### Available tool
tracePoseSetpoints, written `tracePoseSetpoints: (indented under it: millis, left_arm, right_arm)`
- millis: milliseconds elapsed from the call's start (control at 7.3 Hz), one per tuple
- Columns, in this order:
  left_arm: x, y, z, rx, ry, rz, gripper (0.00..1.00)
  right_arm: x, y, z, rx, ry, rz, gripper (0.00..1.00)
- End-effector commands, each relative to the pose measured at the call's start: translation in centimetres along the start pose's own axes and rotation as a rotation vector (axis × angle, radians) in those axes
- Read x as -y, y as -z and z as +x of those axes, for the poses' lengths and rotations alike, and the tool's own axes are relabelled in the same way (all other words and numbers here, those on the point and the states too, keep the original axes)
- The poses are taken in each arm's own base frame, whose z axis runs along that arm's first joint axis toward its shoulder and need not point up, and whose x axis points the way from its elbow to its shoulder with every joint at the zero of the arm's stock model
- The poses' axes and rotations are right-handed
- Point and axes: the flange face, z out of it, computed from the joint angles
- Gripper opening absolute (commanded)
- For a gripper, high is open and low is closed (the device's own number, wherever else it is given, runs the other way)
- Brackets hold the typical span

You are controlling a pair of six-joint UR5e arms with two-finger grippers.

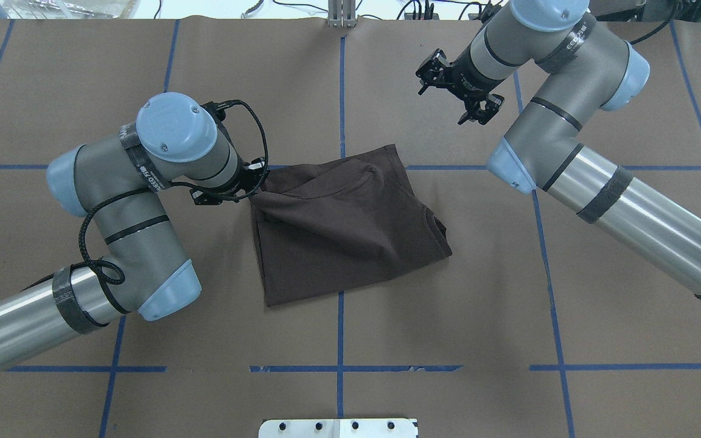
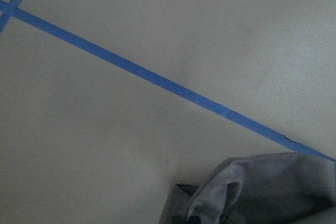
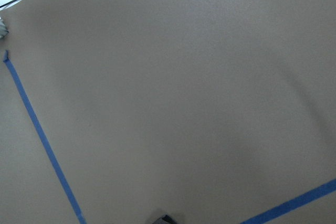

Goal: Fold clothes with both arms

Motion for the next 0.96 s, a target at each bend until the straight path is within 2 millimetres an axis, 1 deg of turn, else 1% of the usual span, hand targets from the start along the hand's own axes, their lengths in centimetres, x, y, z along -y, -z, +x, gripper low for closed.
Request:
tracePoseSetpoints:
  millis: [0,137,274,411,548,685,822]
  left_arm:
    - [2.5,2.5,0.1,-0.044,0.017,0.025,1.0]
    - [2.3,4.7,0.7,-0.085,-0.01,0.028,1.0]
    - [1.3,6.1,1.4,-0.122,-0.008,-0.003,1.0]
    - [0.1,5.0,2.3,-0.153,0.016,-0.025,1.0]
    - [-1.8,4.2,2.8,-0.149,0.02,-0.047,0.7]
    - [-4.7,2.6,2.7,-0.132,0.012,-0.072,0.01]
    - [-5.7,1.1,2.9,-0.11,-0.027,-0.086,0.0]
  right_arm:
    - [-0.2,0.1,-0.1,0.002,-0.006,-0.001,1.0]
    - [-0.3,0.0,-0.3,0.004,-0.008,-0.001,1.0]
    - [-0.4,0.0,-0.3,0.004,-0.009,-0.002,1.0]
    - [-0.4,0.1,-0.5,0.007,-0.009,-0.002,1.0]
    - [-0.5,0.0,-0.4,0.005,-0.009,-0.003,1.0]
    - [-0.6,0.0,-0.5,0.007,-0.011,-0.003,1.0]
    - [-0.6,-0.1,-0.4,0.006,-0.012,-0.003,1.0]
